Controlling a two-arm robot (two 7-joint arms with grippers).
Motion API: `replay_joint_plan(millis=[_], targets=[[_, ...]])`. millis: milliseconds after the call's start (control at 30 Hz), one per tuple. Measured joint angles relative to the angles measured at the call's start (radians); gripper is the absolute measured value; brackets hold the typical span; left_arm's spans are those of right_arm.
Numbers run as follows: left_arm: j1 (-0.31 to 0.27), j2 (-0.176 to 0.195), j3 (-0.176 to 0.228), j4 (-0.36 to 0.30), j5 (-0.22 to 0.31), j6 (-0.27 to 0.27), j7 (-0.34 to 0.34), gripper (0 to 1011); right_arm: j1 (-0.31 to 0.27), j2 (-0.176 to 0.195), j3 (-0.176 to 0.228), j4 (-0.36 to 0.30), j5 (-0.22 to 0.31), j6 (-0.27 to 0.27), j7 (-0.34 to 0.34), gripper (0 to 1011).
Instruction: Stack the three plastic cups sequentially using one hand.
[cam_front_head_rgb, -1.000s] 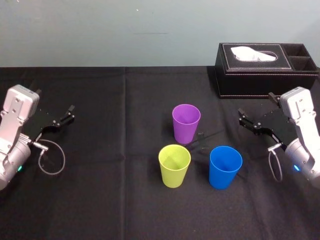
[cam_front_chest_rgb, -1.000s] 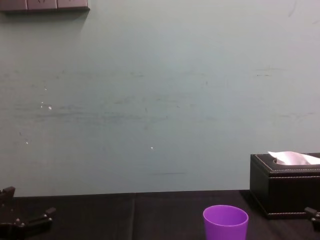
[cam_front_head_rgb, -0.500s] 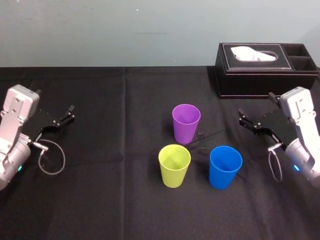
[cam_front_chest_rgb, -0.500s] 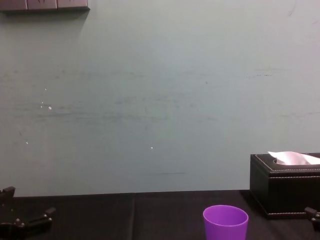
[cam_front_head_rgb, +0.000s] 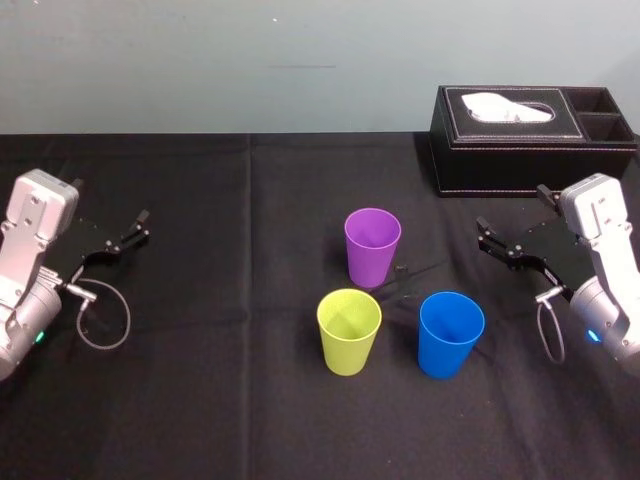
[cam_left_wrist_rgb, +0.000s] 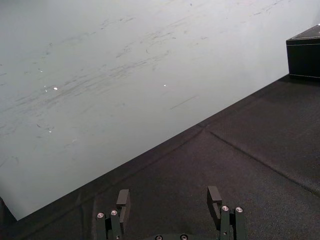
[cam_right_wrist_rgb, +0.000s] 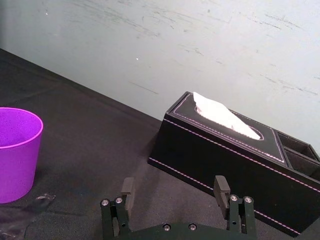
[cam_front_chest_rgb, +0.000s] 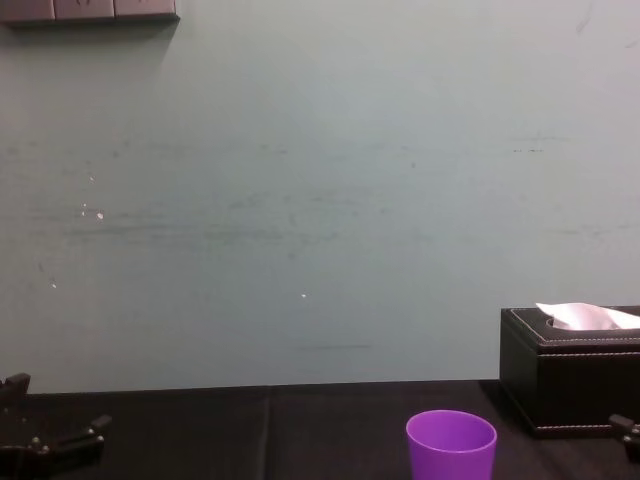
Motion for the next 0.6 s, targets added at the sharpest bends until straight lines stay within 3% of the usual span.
replay_joint_plan(millis=[600], targets=[[0.0,0.0,0.0,0.0,0.0,0.0,0.0,1011,-0.001,0.0,0.003,0.0,0.0,0.0,0.001,1003]])
